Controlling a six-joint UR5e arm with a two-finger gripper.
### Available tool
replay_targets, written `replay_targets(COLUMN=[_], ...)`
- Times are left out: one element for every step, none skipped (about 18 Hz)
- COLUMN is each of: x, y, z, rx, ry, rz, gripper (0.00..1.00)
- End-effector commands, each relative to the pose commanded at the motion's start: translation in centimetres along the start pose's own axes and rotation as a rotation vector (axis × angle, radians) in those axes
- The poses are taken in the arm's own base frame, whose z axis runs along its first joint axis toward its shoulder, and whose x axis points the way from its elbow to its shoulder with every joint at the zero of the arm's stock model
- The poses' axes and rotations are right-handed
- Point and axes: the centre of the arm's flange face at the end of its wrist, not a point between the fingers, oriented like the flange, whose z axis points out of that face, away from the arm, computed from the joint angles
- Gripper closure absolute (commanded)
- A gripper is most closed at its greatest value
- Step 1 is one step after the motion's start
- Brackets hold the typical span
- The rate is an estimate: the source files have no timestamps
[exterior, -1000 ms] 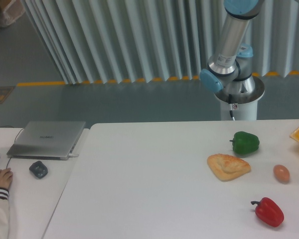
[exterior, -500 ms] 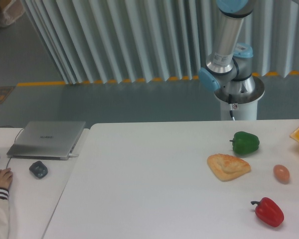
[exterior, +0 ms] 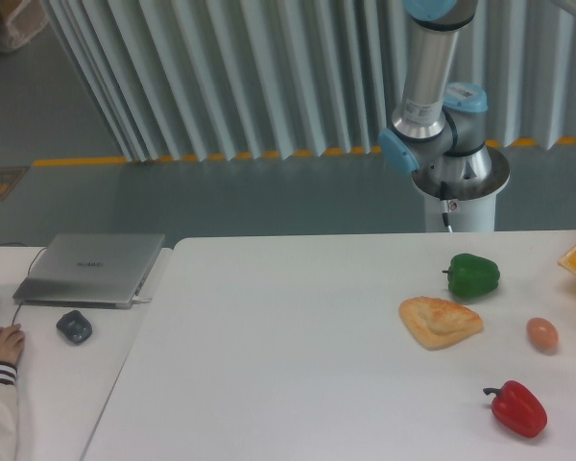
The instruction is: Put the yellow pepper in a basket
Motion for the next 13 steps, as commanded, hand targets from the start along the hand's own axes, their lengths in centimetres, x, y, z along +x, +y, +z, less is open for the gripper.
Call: replay_targets(x=[0.4,0.8,1.0,1.1,1.3,1.5,1.8,2.1,2.7,2.9,3.1,3.2,3.2], y=[-1.0,-2.6,-3.7,-5.3,-6.6,-8.0,-9.4,-9.9,-10.5,-11.0,-11.4,-11.8,-11.8], z=[-0.1,-0.3,-0.1,0.0,0.0,0.1,0.2,0.3,0.0,0.0,0.0,-0.1,-0.1], rx=[0.002,0.003,0.003,0.004,0.006,0.007,0.007,0.009,0.01,0.01,0.009,0.012,0.011], ry=[0.001,-0.004,-0.001,0.0,0.0,0.0,0.003,0.005,0.001,0.002,0.004,0.003,0.003], rz=[-0.003,-0.01,-0.03,-0.053,-0.076,-0.086,-0.074,-0.072,-0.08,-0.083,-0.08,-0.072,-0.072], gripper=[0.0,0.0,0.0,0.0,0.0,0.0,0.0,0.0,0.0,0.0,0.0,0.0,0.0])
